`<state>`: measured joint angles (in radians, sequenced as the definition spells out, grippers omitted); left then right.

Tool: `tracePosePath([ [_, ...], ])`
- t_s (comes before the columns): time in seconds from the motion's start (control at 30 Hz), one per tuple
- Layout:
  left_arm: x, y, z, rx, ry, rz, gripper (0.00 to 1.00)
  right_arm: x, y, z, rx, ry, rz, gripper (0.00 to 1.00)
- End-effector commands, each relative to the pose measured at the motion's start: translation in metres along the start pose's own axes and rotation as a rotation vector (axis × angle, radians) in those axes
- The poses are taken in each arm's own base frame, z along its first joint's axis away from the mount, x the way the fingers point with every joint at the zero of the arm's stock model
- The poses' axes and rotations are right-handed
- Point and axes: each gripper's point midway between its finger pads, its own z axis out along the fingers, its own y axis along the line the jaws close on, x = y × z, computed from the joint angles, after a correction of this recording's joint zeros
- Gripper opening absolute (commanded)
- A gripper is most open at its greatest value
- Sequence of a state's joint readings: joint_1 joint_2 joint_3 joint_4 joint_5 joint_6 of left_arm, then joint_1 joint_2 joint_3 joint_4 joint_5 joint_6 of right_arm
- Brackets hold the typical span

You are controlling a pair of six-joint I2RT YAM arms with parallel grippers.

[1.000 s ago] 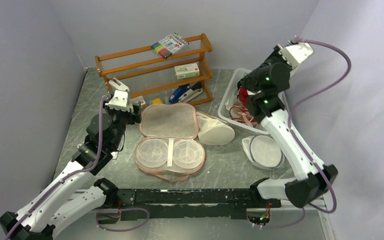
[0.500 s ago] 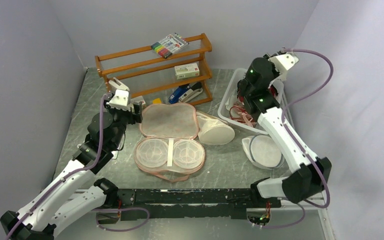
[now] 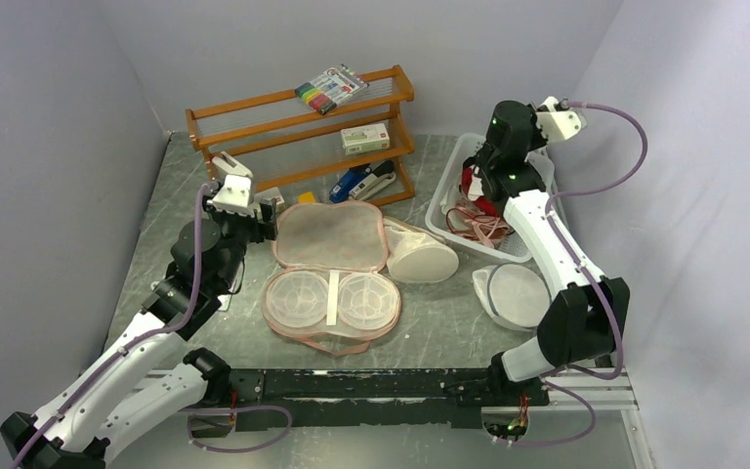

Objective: Unzip the laundry bag and remove the bra

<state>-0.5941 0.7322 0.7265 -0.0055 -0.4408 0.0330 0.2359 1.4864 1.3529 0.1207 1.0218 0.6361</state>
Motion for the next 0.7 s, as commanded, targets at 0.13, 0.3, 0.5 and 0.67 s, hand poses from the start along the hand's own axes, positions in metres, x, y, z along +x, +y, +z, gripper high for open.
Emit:
tracePosePath([
  [0.13,-0.014,0.004,0.001,-0.01,-0.027,-0.015,0.8,0.061,-0.04,0.0,0.059,0.172,0.081,0.0],
  [0.3,-0.015,0.002,0.0,-0.001,-0.03,-0.02,0.8,0.09,-0.078,-0.006,0.131,0.249,0.044,0.0],
  [0.5,-0.015,0.0,0.0,0.009,-0.033,-0.023,0.8,0.123,-0.14,-0.001,0.256,0.344,-0.011,0.0],
  [0.67,-0.014,-0.001,0.001,0.011,-0.027,-0.021,0.8,0.15,-0.161,-0.007,0.268,0.428,-0.086,0.0],
])
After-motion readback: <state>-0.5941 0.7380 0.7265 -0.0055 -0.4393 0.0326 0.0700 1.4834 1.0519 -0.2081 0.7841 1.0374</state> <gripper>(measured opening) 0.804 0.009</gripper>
